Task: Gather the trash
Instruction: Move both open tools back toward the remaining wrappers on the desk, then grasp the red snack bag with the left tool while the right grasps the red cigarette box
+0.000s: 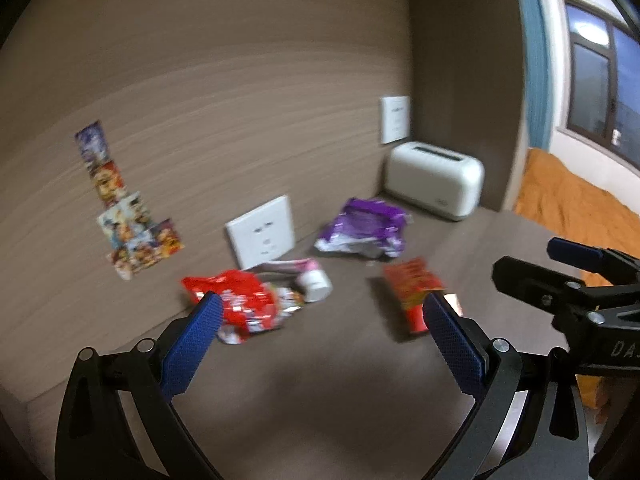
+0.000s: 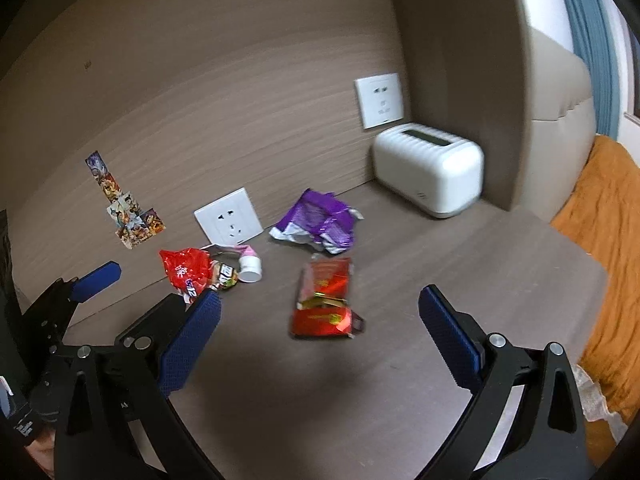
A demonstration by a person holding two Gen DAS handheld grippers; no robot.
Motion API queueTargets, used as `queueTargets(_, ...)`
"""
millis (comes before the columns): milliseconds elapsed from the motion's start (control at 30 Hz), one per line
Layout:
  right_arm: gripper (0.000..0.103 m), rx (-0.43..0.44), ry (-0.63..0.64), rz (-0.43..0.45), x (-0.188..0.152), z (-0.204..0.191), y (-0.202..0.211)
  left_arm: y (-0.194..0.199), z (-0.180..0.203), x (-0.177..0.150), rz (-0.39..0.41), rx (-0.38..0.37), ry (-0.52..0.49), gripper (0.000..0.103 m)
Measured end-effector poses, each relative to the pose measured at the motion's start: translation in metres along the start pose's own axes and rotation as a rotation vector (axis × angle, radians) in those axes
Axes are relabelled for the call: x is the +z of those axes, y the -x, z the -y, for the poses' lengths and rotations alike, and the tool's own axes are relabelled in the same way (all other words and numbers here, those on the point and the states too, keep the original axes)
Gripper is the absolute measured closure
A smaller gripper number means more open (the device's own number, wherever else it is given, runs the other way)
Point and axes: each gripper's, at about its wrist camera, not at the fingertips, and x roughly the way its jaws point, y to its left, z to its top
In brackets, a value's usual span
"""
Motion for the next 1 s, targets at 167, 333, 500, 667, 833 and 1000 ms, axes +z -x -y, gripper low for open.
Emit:
queueTargets(167,0.004,-0.012,0.026,-0.032,0.005,-0.011,-0.029,-0.023,-0.029,-0.005,-0.036,0.038,0.026,0.005)
queueTargets(333,0.004,-0.033,0.030,-0.080,0.004,-0.009,-0.057,-0.046,-0.048,-0.007,-0.070,0.062,0.053,0.005)
queueTargets(500,0.004,-0.059,0.029,-0.127,-0.003,-0.003,-0.085,-0.063,-0.062,-0.008,-0.085,0.087,0.076,0.005)
queueTargets(667,0.004,-0.085,0.023,-0.161,-0.009,0.005,-0.105,-0.079,-0.072,-0.013,-0.110,0.085,0.100,0.005)
queueTargets(833,0.004,-0.103,0.035,-0.195,-0.016,0.005,-0.126,-0.100,-0.082,-0.019,-0.145,0.083,0.131,0.005)
queueTargets(1000,0.004,-0.120,0.051,-0.212,-0.019,0.001,-0.146,-0.123,-0.091,-0.019,-0.175,0.078,0.164,0.005)
